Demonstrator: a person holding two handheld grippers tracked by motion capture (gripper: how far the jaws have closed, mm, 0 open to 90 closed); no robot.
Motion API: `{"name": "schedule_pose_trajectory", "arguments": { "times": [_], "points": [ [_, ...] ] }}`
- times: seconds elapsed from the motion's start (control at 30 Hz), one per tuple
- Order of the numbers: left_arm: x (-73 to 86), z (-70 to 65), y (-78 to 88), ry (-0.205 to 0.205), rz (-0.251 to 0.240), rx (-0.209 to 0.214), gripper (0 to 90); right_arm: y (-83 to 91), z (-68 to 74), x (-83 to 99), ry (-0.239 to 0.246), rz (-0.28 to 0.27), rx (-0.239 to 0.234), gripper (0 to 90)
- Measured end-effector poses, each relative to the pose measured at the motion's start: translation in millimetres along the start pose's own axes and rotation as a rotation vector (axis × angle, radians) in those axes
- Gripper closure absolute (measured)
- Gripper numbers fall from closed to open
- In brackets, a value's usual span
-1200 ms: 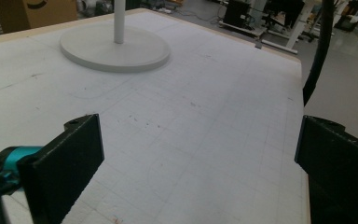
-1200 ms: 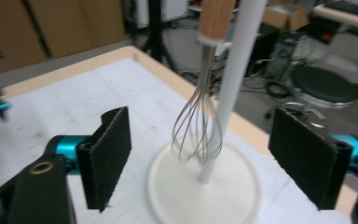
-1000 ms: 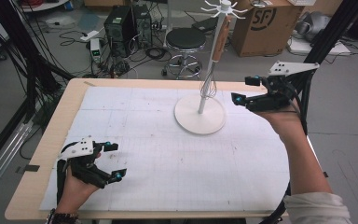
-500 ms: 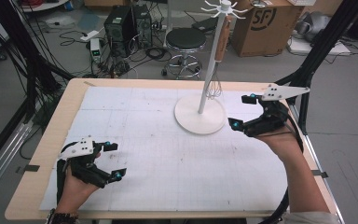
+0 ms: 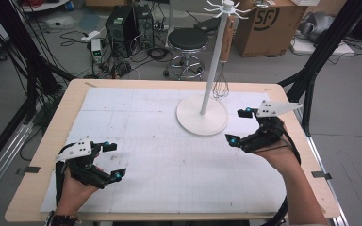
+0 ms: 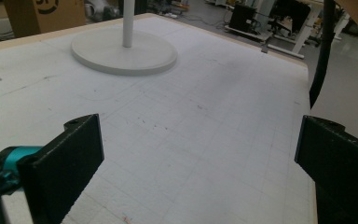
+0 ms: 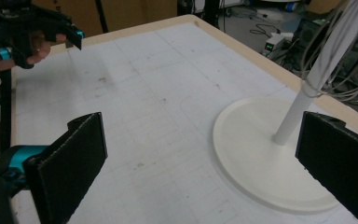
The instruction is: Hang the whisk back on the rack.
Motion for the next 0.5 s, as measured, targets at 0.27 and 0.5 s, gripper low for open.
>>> {"name": "schedule_pose_trajectory", "arguments": {
  "times": [0.27,0.5],
  "points": [
    [1.0,-0.3,-0.3,-0.004,0.01,0.005,1.7,-3.7,1.1,19.7,-0.044,-0.023,-0.014,1.0],
    [3.1,-0.3,-1.5,-0.007,0.02,0.001,1.7,-6.8,0.4,46.3,-0.071,-0.042,-0.001,1.0]
  ]
}}
Point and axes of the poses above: each handheld gripper's, and its own axes: y roughly backward along the jaws, x roughly out of its underside, z roughly to its left, the point moved 8 cm from there along -y, roughly forward along the jaws, and after that the axes turned 13 degrees about -y, right-handed, at the moved point
